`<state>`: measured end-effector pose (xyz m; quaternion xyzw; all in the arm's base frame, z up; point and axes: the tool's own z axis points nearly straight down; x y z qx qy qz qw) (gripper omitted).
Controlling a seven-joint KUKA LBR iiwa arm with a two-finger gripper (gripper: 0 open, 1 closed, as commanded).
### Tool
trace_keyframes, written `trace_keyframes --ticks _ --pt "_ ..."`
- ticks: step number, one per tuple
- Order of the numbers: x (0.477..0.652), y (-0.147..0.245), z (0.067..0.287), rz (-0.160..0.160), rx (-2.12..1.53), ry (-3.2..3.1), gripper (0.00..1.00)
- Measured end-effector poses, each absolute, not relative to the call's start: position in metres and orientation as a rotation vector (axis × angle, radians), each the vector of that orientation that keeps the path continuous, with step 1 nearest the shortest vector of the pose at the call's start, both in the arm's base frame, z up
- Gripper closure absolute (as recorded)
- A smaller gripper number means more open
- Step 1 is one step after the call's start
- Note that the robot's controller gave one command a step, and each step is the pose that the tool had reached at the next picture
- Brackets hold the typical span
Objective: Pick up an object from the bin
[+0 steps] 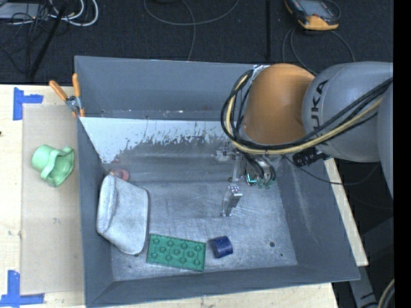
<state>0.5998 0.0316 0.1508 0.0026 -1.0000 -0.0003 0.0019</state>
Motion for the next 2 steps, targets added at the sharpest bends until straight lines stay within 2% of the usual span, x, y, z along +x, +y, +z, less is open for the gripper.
trace_keyframes --ticks 1,2 --pt "0.549 0.052 0.090 -0.001 0.398 -3.133 0.00" --pt "0.518 0.021 0.100 0.000 0.512 -3.097 0.00"
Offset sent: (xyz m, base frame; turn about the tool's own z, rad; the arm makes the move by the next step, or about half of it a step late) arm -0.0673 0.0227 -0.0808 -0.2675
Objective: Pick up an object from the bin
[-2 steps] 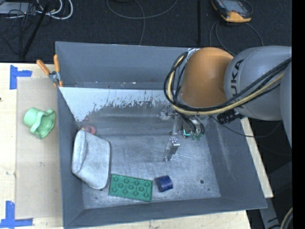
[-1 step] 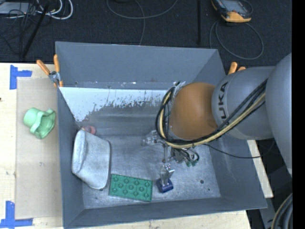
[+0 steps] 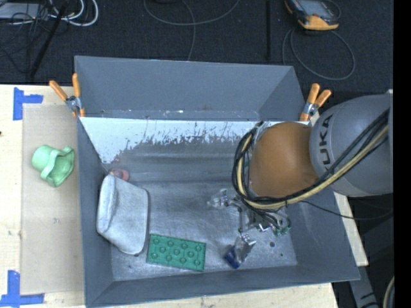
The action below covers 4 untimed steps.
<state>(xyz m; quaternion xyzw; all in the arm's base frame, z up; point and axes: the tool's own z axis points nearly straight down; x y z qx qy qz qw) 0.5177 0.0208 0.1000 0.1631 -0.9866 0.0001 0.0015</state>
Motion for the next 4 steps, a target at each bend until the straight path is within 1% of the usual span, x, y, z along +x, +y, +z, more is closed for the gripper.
trace_keyframes --ticks 1,2,3,4 --pt "0.500 0.133 0.099 -0.007 0.509 -3.099 0.00" --pt "0.498 0.125 0.072 -0.004 0.276 -3.138 0.00" --pt "0.485 0.142 0.073 -0.007 -0.191 -3.156 0.00" --pt "0.486 0.142 0.075 -0.008 -0.189 -3.156 1.00"
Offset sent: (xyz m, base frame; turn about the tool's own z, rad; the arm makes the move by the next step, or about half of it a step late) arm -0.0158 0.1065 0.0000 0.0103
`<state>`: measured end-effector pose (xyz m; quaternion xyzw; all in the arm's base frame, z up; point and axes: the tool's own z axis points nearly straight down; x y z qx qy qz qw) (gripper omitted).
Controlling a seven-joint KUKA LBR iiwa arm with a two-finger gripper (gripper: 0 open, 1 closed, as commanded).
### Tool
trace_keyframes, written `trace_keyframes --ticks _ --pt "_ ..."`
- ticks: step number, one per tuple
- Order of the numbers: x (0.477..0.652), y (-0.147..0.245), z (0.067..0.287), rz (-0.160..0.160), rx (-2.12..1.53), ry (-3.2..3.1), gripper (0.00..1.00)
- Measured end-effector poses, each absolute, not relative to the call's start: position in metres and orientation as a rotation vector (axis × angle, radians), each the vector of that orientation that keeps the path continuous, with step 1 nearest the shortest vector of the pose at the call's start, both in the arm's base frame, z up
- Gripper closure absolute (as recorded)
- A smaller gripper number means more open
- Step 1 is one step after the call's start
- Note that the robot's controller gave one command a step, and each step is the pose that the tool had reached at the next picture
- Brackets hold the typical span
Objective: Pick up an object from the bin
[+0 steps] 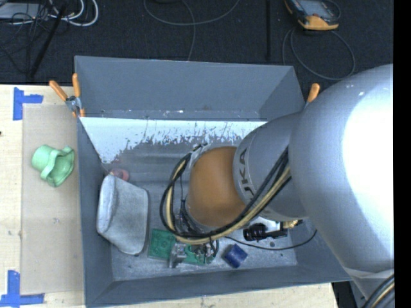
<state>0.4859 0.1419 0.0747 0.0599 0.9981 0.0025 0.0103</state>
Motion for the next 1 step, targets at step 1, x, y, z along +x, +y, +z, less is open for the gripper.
trace_keyframes --ticks 1 --pt "0.4863 0.1419 0.0831 0.000 0.185 3.136 1.00"
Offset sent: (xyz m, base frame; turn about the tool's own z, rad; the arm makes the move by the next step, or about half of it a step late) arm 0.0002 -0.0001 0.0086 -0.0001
